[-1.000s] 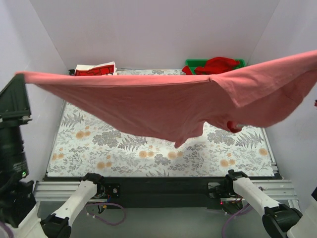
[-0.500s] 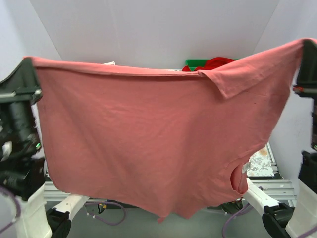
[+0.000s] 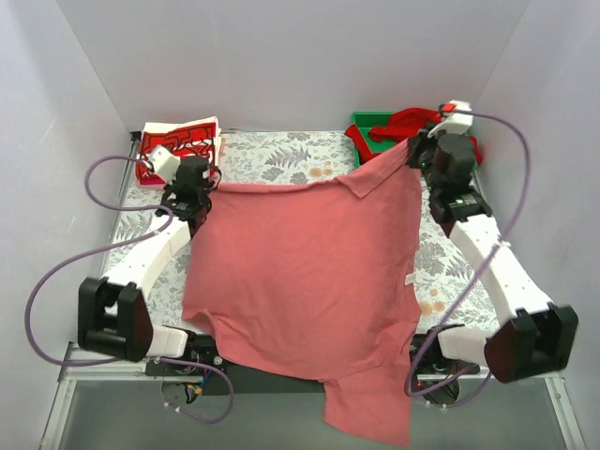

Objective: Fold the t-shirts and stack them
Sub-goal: Flatten the tshirt out, then fold the tshirt

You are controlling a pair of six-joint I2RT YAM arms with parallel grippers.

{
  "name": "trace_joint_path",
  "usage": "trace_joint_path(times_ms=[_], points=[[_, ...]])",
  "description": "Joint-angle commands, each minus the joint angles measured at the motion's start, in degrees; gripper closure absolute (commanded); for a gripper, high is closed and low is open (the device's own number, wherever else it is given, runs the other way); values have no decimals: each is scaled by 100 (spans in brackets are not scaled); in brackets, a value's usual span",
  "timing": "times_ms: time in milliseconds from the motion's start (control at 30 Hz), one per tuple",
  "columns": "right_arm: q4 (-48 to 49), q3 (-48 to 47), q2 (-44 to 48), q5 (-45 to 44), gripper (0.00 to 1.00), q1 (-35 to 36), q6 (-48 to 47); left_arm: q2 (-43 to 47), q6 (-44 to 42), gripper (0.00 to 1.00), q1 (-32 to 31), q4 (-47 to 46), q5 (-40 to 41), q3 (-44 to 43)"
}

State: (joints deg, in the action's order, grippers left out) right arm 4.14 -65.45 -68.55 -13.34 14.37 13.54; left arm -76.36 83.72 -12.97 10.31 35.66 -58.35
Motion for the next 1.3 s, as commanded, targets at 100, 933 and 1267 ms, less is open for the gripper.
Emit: trace_joint_path(times_ms=[100,933,1267], points=[[1062,165,-1615,235,99,-259,193,-1894,302,100,497,-934,-533,-61],[-282,691,-1443,842,99,-479,544,-2166,161,100,849,-574,-1166,-214],[-1161,2202,675,947,99,-462,1097,-758,232,100,849,-609,-1439,982]])
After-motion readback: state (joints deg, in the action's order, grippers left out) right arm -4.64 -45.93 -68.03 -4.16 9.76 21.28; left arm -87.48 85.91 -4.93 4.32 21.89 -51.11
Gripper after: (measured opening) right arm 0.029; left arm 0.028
